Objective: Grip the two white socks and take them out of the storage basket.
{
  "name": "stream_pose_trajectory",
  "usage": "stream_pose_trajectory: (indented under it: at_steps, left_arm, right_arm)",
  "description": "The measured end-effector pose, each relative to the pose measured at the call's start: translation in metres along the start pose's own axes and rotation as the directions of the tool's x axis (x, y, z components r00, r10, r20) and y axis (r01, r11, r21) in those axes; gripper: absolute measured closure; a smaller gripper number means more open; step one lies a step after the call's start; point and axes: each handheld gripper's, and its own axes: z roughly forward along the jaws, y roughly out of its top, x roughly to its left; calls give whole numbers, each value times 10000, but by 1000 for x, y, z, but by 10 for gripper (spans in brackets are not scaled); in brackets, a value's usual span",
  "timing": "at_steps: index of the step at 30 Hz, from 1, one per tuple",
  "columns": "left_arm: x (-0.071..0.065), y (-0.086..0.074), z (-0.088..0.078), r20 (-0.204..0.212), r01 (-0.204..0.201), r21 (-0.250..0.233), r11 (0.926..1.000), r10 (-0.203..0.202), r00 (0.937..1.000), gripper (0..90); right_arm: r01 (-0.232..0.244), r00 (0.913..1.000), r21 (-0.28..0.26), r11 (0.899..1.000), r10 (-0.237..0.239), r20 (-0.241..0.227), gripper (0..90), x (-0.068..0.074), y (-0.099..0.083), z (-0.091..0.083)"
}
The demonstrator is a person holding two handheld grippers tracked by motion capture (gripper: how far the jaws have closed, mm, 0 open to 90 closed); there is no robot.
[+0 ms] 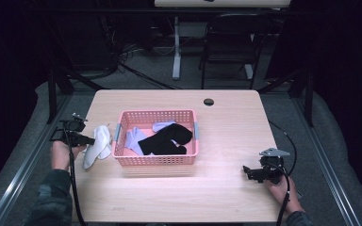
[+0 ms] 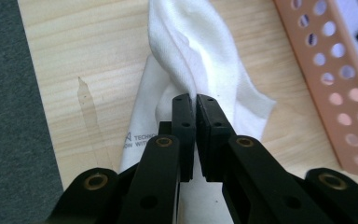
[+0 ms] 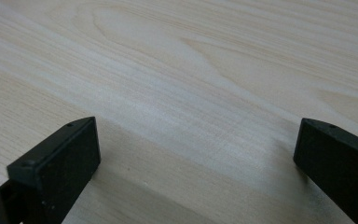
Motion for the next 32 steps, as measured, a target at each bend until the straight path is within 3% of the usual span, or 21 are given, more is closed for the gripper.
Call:
stream_pose_trajectory:
  at_steps: [7,12,17,24,26,32]
  left_arm:
    - [-2,-5,2,-29,42,-30,10000,-42,10000,746]
    - [-9,-9,-6,-514,69,-342,9994,-86,9986,388]
    - [-16,-16,-19,-494,-167,-604,9980,138,9987,161]
    - [-25,-34,-38,-507,-258,-1055,9941,205,9985,54]
    - [-26,-38,-40,-558,-340,-981,9946,286,9980,31]
    - [-18,-45,-40,-547,-48,-1034,9946,-9,9985,0]
  right_arm:
    - [-5,10000,-2,10000,5,14,0,0,0,0]
    - [-4,10000,-7,10000,4,16,0,0,0,0]
    - [2,10000,1,10000,-2,1,0,0,0,0]
    - [-21,10000,5,10000,21,39,0,0,0,0]
    - [-20,10000,0,10000,20,35,0,0,0,0]
    - [-23,10000,4,10000,23,37,0,0,0,0]
